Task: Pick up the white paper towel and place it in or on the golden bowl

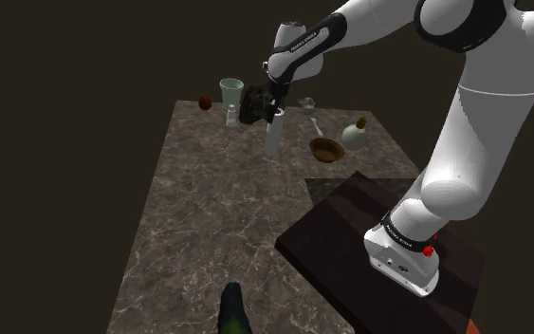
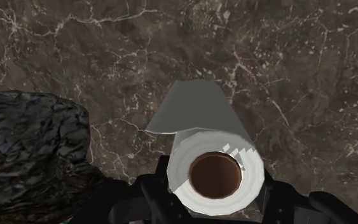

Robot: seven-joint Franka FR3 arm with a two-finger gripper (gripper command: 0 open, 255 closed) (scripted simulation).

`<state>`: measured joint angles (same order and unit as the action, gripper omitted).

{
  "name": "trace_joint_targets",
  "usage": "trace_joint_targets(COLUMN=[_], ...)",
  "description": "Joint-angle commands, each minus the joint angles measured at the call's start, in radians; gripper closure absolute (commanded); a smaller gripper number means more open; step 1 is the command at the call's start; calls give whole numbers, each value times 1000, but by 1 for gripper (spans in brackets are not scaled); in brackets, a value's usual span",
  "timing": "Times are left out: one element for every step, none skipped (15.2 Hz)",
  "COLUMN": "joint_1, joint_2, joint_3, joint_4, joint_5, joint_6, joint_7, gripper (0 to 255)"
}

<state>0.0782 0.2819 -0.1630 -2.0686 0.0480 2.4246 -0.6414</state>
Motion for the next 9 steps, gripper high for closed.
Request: trace_joint_targets(joint_1=[0, 1, 2, 2, 3, 3, 4, 4, 5], joint_2=[-14, -22, -30, -38, -46, -54, -61, -68, -76], joint_3=[-2, -3, -4, -4, -5, -5, -6, -7, -7], joint_4=[12, 15, 19, 23, 27, 31, 36, 40, 45], joint_5=[-4, -6, -8, -10, -12, -14, -16, -17, -19], joint_6=[-25, -37, -49, -60, -72, -84, -96, -108, -120], joint_7=[2, 3, 4, 6, 7, 8, 9, 10, 11], gripper=[255, 255, 255, 255, 255, 255, 255, 255, 255])
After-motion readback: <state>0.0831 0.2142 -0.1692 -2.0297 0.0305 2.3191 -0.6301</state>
